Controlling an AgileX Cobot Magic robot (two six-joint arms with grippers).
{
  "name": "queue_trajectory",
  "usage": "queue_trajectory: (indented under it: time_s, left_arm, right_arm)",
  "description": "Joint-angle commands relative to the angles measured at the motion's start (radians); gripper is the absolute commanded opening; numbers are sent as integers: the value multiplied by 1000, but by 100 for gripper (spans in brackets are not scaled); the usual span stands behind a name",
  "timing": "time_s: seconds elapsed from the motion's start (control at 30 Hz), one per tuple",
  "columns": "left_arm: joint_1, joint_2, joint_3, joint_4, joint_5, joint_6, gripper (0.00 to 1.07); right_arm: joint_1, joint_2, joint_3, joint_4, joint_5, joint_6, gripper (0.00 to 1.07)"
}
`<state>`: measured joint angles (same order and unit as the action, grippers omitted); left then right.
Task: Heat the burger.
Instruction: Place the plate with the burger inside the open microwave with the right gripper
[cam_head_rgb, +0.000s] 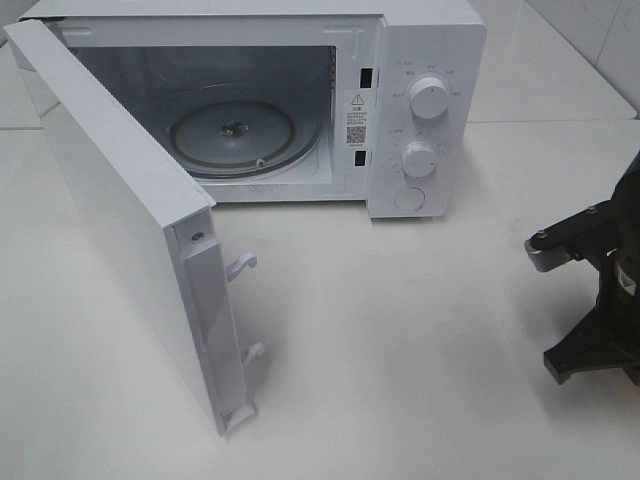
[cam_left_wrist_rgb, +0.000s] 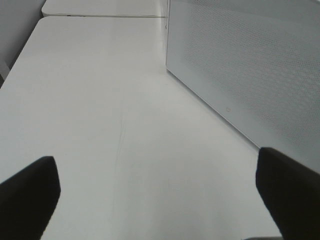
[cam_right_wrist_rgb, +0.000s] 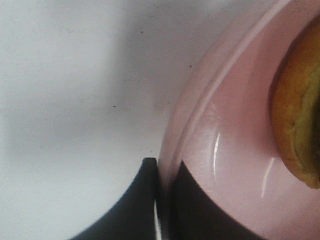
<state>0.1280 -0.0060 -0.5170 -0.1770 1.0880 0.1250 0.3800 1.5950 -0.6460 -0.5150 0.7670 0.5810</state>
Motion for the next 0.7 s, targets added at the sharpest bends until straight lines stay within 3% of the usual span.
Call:
queue_trajectory:
  time_s: [0.03,0.7]
  left_arm:
    - [-2,-15,0,-2,-14,-3,100]
    - [-2,-15,0,-2,-14,-3,100]
  right_arm:
    - [30,-22,4,-42,55,11,0]
    - [306,-251,4,-45,243,-61,0]
